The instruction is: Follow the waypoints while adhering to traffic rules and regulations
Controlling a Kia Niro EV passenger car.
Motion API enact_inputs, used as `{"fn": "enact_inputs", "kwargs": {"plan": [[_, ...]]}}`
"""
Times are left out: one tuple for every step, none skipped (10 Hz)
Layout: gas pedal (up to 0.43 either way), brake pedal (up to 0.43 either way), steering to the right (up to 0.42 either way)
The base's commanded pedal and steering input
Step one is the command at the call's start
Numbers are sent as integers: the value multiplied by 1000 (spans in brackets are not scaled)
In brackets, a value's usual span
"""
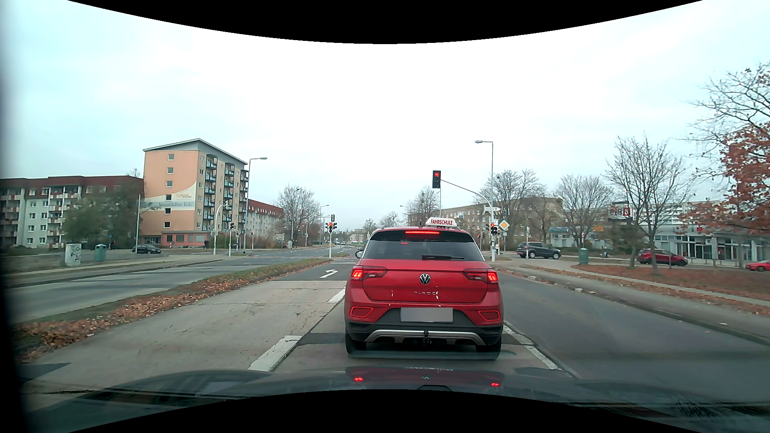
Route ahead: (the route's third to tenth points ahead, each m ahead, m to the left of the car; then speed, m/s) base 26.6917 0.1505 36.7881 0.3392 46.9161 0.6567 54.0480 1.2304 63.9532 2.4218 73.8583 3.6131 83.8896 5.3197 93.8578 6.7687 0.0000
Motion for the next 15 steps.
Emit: {"fn": "enact_inputs", "kwargs": {"plan": [[0, 433, -14], [0, 427, -13], [0, 427, -13], [0, 427, -14], [0, 433, -14], [0, 427, -13], [0, 427, -14], [0, 421, -13], [0, 421, -13], [0, 409, -13], [0, 396, -14], [0, 390, -14], [0, 384, -14], [0, 384, -13], [0, 384, -13]]}}
